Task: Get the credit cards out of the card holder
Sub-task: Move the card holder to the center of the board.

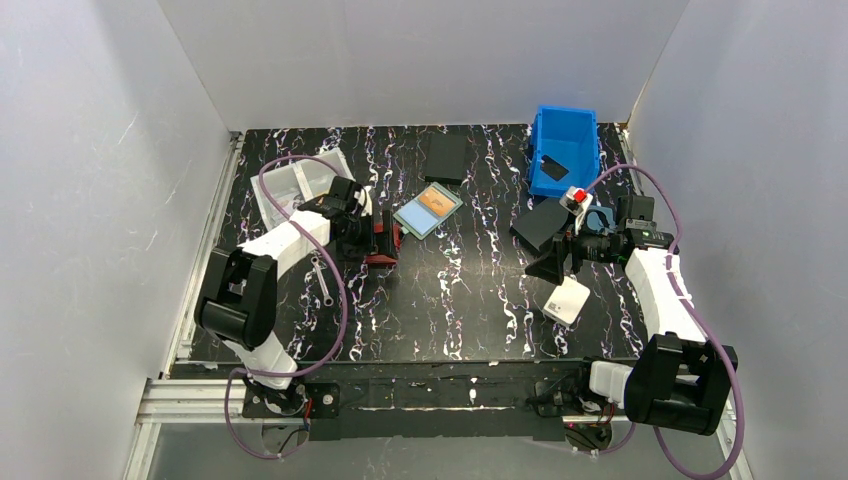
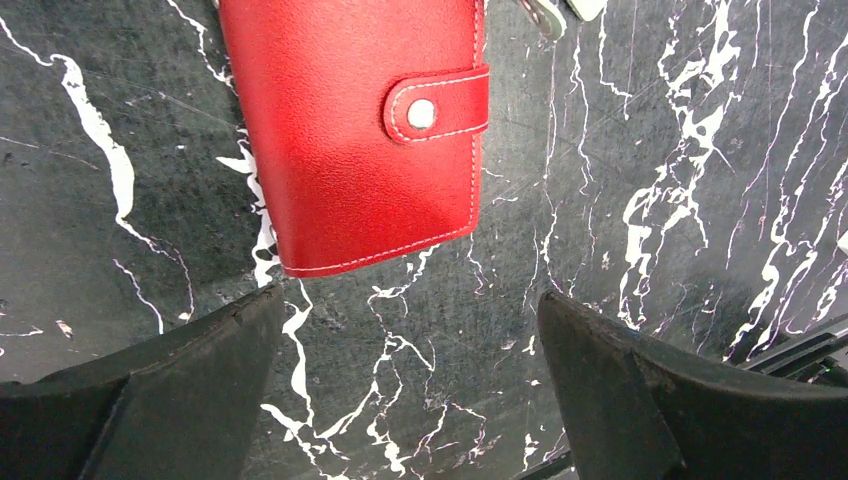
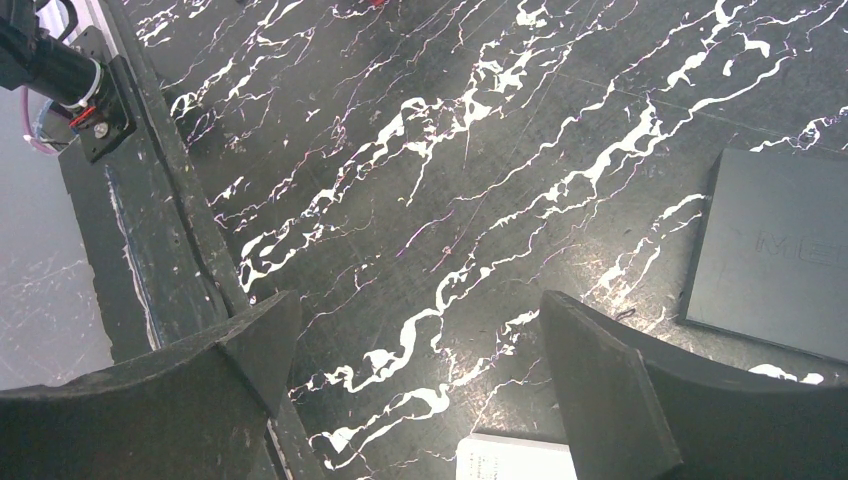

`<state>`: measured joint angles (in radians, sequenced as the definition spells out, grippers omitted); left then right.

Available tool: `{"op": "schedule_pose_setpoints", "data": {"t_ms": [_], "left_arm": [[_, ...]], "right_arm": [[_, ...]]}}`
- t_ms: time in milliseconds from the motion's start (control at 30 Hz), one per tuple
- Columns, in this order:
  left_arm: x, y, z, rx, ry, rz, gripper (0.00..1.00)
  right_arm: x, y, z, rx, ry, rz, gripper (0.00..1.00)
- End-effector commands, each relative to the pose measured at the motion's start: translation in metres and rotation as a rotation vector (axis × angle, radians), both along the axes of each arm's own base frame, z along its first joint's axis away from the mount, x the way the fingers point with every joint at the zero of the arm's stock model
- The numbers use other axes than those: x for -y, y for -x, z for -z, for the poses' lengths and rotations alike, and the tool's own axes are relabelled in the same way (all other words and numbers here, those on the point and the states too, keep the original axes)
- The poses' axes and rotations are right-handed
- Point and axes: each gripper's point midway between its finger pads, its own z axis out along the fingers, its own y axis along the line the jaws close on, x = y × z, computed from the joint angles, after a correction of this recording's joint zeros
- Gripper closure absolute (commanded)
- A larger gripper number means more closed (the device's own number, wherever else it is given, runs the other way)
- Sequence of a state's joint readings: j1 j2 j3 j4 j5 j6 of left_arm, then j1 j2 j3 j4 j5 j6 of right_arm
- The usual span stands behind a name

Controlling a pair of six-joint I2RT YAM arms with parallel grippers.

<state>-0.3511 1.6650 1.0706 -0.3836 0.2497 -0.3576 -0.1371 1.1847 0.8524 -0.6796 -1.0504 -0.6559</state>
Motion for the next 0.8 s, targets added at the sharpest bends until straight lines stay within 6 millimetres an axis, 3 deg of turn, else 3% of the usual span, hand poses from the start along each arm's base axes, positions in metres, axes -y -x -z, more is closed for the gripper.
{"op": "schedule_pose_setpoints", "data": {"t_ms": [0, 200, 533, 767], "left_arm": [[0.000, -0.005, -0.010, 0.003, 0.030, 0.018, 0.05], [-0.001, -0.011, 0.003, -0.043, 0.051, 0.017, 0.19], [-0.020, -0.019, 0.020, -0.069, -0.069, -0.014, 0.20], [-0.017, -0.017, 0.033, -0.091, -0.045, -0.047, 0.43]], "right_arm": [[-0.003, 0.003, -0.002, 0.015, -0.019, -0.016, 0.02], [-0.003, 0.003, 0.000, 0.005, -0.021, -0.019, 0.02], [-0.003, 0.003, 0.001, 0.000, -0.026, -0.022, 0.02], [-0.003, 0.004, 0.001, -0.004, -0.027, -0.025, 0.02]]}}
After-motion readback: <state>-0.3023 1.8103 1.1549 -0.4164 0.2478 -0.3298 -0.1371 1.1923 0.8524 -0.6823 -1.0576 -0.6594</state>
